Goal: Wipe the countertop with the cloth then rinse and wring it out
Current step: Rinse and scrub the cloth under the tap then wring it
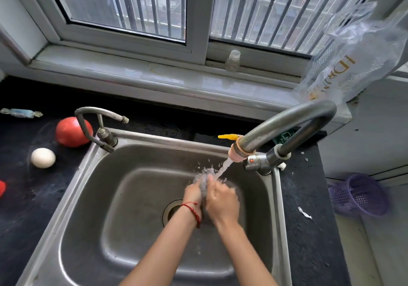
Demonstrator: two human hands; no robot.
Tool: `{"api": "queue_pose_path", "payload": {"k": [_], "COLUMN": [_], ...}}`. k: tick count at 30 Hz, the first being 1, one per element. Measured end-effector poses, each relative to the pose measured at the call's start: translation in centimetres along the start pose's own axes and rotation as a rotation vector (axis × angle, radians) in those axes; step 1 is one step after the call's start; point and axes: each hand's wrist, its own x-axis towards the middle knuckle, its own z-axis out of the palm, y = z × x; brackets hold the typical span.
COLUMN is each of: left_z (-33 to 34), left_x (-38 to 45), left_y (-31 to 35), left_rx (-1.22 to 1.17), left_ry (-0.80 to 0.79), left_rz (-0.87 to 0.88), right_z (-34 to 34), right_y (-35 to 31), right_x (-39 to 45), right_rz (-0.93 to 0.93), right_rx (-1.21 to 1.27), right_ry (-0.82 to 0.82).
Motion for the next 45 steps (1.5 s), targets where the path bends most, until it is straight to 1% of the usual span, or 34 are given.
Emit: {"api": "queue_pose_path", "payload": {"k": [2, 3, 6, 8, 9, 10, 14, 15, 17, 19, 21, 23, 25, 27, 30, 33, 35, 37, 38, 40, 42, 43, 44, 45], "left_z": [0.0, -0.1, 0.6, 0.7, 0.6, 0.2, -1.3, -1.5, -1.6, -1.6, -1.7, -2.0, -2.3, -2.6, -2.9, -2.8, -2.9, -3.2, -3.3, -3.5, -3.8, -4.1, -4.3, -4.6], "left_x": [0.0, -0.1, -1.3, -1.4, -1.5, -1.6, -1.8, -2.0, -1.9, -1.9, -2.1, -2.2, -2.5, -2.6, -3.1, -3.8, -4.4, -5.4, -5.9, -7.2, -8.2, -8.7, -9.1, -9.5], "left_y": [0.3, -0.1, -0.3, -0.1, 0.0, 0.1, -0.4, -0.5, -0.4, -0.3, -0.2, 0.0, 0.3, 0.6, 0.9, 1.4, 1.7, 2.2, 2.4, 3.1, 3.6, 3.8, 4.0, 4.2], "left_rx": [-0.021, 0.011, -0.004, 0.012, -0.001, -0.004, -0.008, -0.004, 0.016, 0.038, 0.07, 0.091, 0.118, 0.143, 0.17, 0.219, 0.298, 0.402, 0.447, 0.544, 0.68, 0.74, 0.784, 0.819], "left_ry": [0.001, -0.025, -0.16, -0.201, -0.194, -0.186, -0.156, -0.159, -0.139, -0.116, -0.11, -0.113, -0.123, -0.121, -0.143, -0.183, -0.222, -0.292, -0.33, -0.393, -0.453, -0.484, -0.495, -0.489], "left_rz": [-0.003, -0.006, -0.069, -0.056, -0.046, -0.03, 0.011, 0.014, 0.043, 0.073, 0.084, 0.099, 0.121, 0.157, 0.223, 0.281, 0.345, 0.413, 0.433, 0.484, 0.573, 0.62, 0.666, 0.714], "right_z": [0.2, 0.0, -1.3, -1.6, -1.6, -1.5, -3.1, -3.7, -4.9, -5.5, -5.9, -6.1, -6.7, -7.0, -6.9, -6.7, -6.4, -5.7, -5.4, -4.9, -4.6, -4.5, -4.3, -4.1], "right_y": [0.1, 0.3, 1.2, 1.3, 1.2, 1.4, 1.5, 1.3, 0.6, 0.2, 0.3, 0.8, 1.2, 1.5, 1.5, 1.9, 2.4, 3.0, 3.2, 3.4, 3.2, 3.0, 2.9, 3.0], "right_x": [-1.9, -1.7, 0.8, 1.9, 1.9, 1.8, 0.5, 0.8, 1.9, 2.9, 3.5, 3.8, 4.2, 4.5, 4.4, 3.6, 2.1, 0.2, -0.7, -2.0, -2.4, -2.4, -2.4, -2.4], "right_rz": [-0.035, -0.04, 0.034, 0.075, 0.082, 0.082, 0.033, 0.033, 0.029, -0.03, -0.1, -0.099, -0.05, -0.044, -0.055, -0.026, -0.007, -0.032, -0.064, -0.161, -0.238, -0.278, -0.319, -0.342], "right_rx": [-0.025, -0.078, -0.167, -0.17, -0.152, -0.116, 0.122, 0.156, 0.165, 0.109, 0.056, 0.056, 0.102, 0.154, 0.188, 0.31, 0.409, 0.482, 0.517, 0.583, 0.633, 0.622, 0.563, 0.501], "right_ry": [0.004, 0.024, 0.083, 0.106, 0.136, 0.185, 0.525, 0.566, 0.557, 0.543, 0.575, 0.586, 0.611, 0.634, 0.628, 0.619, 0.556, 0.4, 0.27, -0.058, -0.345, -0.43, -0.452, -0.442]}}
